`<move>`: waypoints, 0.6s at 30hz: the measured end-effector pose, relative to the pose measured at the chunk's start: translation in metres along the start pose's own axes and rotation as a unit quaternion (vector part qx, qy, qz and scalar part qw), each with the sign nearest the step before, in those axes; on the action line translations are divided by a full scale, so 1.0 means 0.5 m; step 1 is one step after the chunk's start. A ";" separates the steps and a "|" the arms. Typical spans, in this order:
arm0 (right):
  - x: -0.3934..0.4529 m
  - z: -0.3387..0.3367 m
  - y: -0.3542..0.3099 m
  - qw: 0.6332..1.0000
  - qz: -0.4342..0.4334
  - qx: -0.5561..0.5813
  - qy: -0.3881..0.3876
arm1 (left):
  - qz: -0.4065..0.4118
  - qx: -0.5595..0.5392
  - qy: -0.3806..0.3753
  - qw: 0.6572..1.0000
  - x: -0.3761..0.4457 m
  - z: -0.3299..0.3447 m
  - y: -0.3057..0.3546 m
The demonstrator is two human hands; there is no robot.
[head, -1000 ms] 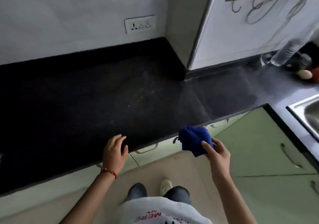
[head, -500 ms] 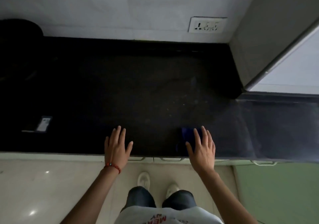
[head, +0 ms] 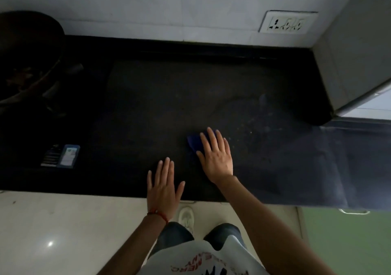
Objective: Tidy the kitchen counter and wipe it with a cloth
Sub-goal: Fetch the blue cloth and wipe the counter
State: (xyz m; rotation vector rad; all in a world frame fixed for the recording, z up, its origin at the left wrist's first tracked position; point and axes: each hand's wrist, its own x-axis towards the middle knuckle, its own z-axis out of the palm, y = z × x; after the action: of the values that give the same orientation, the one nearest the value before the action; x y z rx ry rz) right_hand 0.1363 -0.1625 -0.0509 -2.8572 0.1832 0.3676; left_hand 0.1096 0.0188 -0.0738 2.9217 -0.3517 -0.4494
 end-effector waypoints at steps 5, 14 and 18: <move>-0.117 0.047 0.000 0.998 -0.028 -0.061 0.012 | 0.014 -0.006 0.008 1.000 0.000 -0.003 -0.005; -0.009 -0.006 0.041 0.999 0.017 0.002 0.035 | 0.061 -0.049 0.013 0.997 0.063 -0.018 0.039; -0.043 -0.006 0.145 0.998 -0.030 -0.036 0.037 | 0.086 -0.021 0.004 0.996 0.107 -0.023 0.071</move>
State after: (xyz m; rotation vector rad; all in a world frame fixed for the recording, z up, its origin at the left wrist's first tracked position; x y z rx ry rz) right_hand 0.1050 -0.2308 -0.0595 -2.9417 0.0989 0.2616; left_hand 0.1556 -0.0275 -0.0705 2.8212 -0.5808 -0.4150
